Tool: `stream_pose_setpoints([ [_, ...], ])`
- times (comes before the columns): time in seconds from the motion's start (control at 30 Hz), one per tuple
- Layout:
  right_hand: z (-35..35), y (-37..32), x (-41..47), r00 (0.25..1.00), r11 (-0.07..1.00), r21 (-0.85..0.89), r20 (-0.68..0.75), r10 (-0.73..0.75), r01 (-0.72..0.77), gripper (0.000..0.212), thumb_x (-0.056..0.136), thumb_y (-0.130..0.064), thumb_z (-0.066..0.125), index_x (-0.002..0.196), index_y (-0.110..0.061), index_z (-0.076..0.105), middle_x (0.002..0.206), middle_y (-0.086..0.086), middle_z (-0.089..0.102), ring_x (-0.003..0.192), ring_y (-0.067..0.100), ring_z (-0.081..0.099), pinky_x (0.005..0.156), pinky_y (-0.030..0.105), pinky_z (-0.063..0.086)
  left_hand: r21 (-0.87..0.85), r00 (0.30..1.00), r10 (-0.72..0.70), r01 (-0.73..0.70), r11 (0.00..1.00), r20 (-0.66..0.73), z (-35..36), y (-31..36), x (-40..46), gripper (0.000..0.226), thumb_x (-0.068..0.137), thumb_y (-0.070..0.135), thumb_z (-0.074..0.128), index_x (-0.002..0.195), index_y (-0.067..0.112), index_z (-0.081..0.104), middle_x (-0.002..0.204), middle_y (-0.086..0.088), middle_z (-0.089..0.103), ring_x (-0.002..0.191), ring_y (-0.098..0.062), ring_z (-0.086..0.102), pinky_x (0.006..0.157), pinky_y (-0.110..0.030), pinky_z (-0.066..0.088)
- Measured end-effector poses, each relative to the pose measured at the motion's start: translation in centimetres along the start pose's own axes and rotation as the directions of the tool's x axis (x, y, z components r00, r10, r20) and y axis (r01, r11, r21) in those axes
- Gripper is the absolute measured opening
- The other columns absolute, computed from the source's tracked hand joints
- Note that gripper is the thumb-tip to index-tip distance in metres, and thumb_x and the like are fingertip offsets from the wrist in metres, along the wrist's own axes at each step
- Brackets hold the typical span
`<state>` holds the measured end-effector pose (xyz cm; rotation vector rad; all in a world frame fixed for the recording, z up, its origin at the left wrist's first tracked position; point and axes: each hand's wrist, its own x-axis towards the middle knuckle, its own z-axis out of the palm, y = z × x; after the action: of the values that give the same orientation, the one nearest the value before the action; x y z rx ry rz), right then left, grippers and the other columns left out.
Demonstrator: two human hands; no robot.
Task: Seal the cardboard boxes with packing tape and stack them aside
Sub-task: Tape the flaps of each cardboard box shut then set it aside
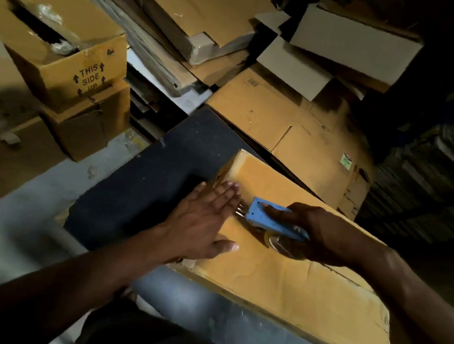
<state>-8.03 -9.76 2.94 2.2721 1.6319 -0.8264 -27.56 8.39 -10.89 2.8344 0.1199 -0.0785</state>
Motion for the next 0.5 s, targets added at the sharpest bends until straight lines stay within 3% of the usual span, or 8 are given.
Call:
stream_pose_setpoints([
  [0.03, -0.1, 0.6, -0.5, 1.000, 1.000, -0.028, -0.004, 0.005, -0.005, 0.079, 0.080, -0.089, 0.042, 0.151, -0.067, 0.014, 0.131, -0.011, 0.054, 0.106, 0.006, 0.060, 0.093, 0.025, 0.052, 0.023, 1.000, -0.009, 0.008, 1.000, 0.024, -0.2, 0.1, -0.1, 0.103, 0.094, 0.081, 0.023, 0.165, 0.013, -0.010, 0.169, -0.004, -0.026, 0.156, -0.017, -0.025, 0.128, -0.054, 0.000],
  [0.13, -0.1, 2.6, -2.3, 1.000, 0.978, -0.207, -0.006, -0.005, 0.003, 0.077, 0.094, -0.063, 0.058, 0.155, -0.062, 0.012, 0.130, -0.012, 0.051, 0.104, 0.008, 0.057, 0.083, 0.026, 0.054, 0.099, 0.996, -0.034, 0.025, 0.995, 0.087, -0.7, 0.5, 0.0, 0.103, 0.092, 0.084, 0.014, 0.163, 0.015, -0.015, 0.168, -0.001, -0.030, 0.155, -0.015, -0.028, 0.128, -0.054, 0.000],
  [0.3, 2.4, 6.1, -5.8, 0.999, 0.985, -0.171, -0.046, 0.029, -0.036, 0.073, 0.096, -0.061, 0.058, 0.156, -0.060, 0.017, 0.119, -0.012, 0.053, 0.093, 0.006, 0.048, 0.077, 0.025, 0.048, 0.119, 0.996, -0.055, 0.047, 0.992, 0.065, -1.4, 0.8, -0.2, 0.106, 0.090, 0.087, 0.016, 0.165, 0.018, -0.010, 0.170, 0.004, -0.025, 0.155, -0.012, -0.025, 0.128, -0.054, 0.004],
  [0.5, 5.7, 8.4, -8.1, 0.994, 0.994, -0.077, -0.088, 0.069, -0.076, 0.070, 0.094, -0.063, 0.058, 0.154, -0.060, 0.022, 0.121, -0.010, 0.060, 0.100, 0.012, 0.061, 0.085, 0.031, 0.053, 0.287, 0.976, -0.136, 0.084, 0.954, 0.168, -2.3, 2.3, 0.1, 0.111, 0.083, 0.094, 0.001, 0.161, 0.019, -0.024, 0.164, 0.003, -0.038, 0.152, -0.013, -0.034, 0.125, -0.059, -0.006],
])
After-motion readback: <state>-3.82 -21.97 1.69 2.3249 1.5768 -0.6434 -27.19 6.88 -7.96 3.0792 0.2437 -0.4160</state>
